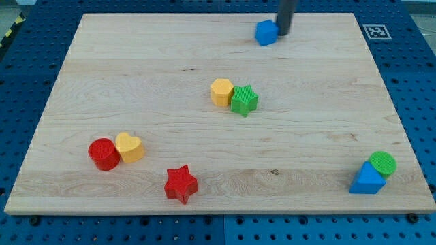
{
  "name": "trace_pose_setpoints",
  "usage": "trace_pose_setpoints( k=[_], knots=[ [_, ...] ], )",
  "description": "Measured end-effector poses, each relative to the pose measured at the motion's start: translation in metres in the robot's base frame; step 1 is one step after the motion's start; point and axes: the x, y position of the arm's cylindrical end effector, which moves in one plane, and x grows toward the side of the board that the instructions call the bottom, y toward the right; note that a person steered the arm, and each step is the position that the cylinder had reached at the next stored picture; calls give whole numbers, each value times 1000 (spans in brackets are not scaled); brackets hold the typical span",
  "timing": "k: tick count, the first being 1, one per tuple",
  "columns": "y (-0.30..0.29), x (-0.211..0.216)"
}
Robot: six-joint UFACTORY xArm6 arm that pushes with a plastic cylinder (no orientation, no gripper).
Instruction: Push the blue cube to the left side of the board
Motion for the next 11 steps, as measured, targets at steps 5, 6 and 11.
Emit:
trace_pose_setpoints(
  k=[5, 6, 11],
  knots=[
    [-47, 57],
    [-91, 52],
    [-242, 17]
  ],
)
